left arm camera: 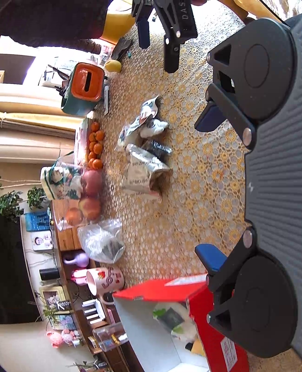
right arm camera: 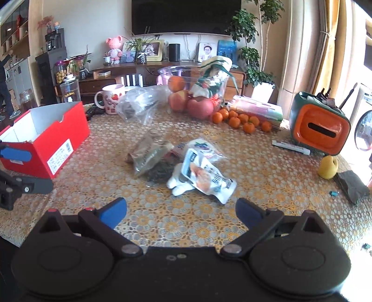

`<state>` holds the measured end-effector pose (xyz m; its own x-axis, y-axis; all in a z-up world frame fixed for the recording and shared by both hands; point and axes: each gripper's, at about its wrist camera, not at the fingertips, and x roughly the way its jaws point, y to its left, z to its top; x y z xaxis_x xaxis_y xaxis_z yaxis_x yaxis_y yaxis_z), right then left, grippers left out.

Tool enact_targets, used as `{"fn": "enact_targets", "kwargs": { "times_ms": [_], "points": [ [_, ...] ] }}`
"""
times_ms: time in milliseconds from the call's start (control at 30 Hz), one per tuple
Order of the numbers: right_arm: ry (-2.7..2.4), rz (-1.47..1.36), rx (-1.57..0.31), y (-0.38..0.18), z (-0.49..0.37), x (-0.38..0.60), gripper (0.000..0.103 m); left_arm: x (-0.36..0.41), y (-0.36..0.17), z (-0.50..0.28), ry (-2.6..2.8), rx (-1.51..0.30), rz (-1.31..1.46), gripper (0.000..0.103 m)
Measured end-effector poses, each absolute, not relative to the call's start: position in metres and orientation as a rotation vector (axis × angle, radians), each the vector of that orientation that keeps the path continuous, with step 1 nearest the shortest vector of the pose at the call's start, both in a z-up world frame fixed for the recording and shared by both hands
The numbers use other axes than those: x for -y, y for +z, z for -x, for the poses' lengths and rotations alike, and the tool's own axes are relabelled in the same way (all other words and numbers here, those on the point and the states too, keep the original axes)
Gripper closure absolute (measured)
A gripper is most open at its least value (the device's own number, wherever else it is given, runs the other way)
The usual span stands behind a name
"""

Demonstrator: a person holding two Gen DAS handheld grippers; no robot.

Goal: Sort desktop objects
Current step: 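Grasp silver foil snack bag with left tool while right tool grasps white snack pouch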

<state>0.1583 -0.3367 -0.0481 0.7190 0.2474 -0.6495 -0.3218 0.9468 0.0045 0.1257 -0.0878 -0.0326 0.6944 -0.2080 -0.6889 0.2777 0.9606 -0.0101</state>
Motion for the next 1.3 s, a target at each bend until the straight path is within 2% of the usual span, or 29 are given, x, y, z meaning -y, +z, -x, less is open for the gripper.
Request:
{"fn": "enact_targets", "kwargs": {
  "times_ms": [267,900,1300],
  "points": [
    [0.285,0.091,-0.723,-0.067,-0.188,0.358,0.003,0.112,-0.057,-0.15,-0.31,-0.743,-0.103,0.0],
    [0.375,0.243,-0.804,-0.122,-0.281,0.35,0.015,0.147,-0.087,-0.274,-0.423,-0.763,-0.223,0.0],
    [0.594,0.327,-0.805,-0.132,-0.313,0.341,0.012,0.162,-0.115,-0.322,-0.522,-0.873,-0.309,0.0]
  ]
}}
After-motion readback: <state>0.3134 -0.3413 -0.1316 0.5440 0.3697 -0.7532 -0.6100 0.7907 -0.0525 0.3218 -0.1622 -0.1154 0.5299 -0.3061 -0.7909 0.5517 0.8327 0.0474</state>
